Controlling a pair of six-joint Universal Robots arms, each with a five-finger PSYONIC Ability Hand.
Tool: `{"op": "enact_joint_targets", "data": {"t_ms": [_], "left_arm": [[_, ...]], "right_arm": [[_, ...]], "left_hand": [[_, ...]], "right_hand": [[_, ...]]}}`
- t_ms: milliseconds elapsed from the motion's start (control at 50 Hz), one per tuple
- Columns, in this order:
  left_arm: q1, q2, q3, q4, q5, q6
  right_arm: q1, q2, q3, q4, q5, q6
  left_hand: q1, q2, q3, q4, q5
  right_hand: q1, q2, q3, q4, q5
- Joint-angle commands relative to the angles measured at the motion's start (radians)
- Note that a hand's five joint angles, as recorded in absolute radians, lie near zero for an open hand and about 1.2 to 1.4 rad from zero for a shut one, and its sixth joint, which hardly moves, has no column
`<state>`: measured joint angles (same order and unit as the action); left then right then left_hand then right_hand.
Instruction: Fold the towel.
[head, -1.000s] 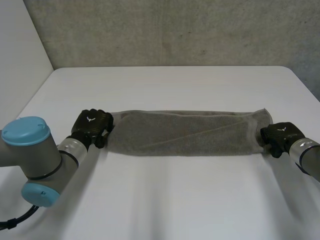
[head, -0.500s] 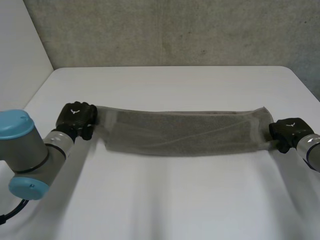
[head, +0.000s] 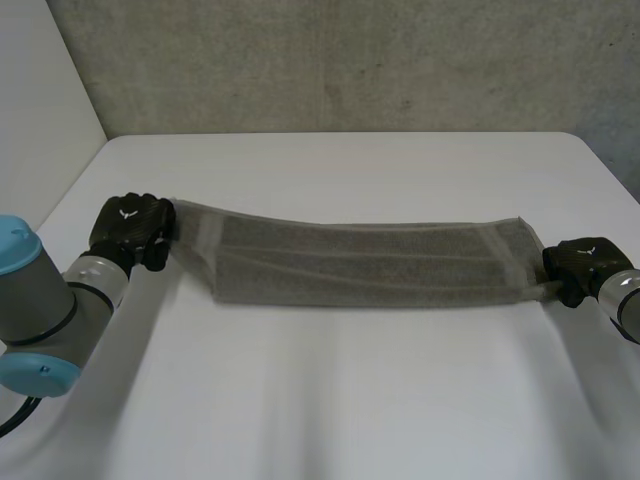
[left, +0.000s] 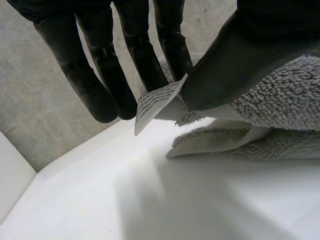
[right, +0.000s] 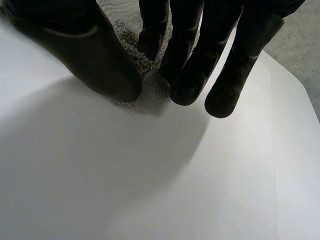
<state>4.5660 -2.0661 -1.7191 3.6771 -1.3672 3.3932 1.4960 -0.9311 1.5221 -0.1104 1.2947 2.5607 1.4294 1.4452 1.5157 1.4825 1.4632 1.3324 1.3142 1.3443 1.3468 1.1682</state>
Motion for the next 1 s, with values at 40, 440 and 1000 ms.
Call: {"op": "enact_joint_targets", "data": {"t_ms": [40,440,1000], "left_arm": [[-0.012,0.006,-0.034,0.034,0.004,-0.003],[-0.039,0.072,-0.076,-0.077,0.099,0.008],[-0.079,-0.103,0.018,-0.043,0.008,0.008]], "right_arm": [[0.000,0.000,0.006,0.000,0.000,0.000],[-0.002,0.000,0.012,0.000,-0.002,0.000],[0.003,0.000,0.021,-0.002,-0.006,-0.005]], "left_hand": [[-0.743,-0.759,-0.829,-0.796,-0.952],[-0.832,-0.848,-0.918,-0.885,-1.040],[-0.488,-0.504,-0.575,-0.542,-0.697]], "right_hand": [[0.064,0.082,0.052,0.049,0.054],[0.064,0.082,0.052,0.049,0.054],[0.064,0.082,0.052,0.049,0.054]]}}
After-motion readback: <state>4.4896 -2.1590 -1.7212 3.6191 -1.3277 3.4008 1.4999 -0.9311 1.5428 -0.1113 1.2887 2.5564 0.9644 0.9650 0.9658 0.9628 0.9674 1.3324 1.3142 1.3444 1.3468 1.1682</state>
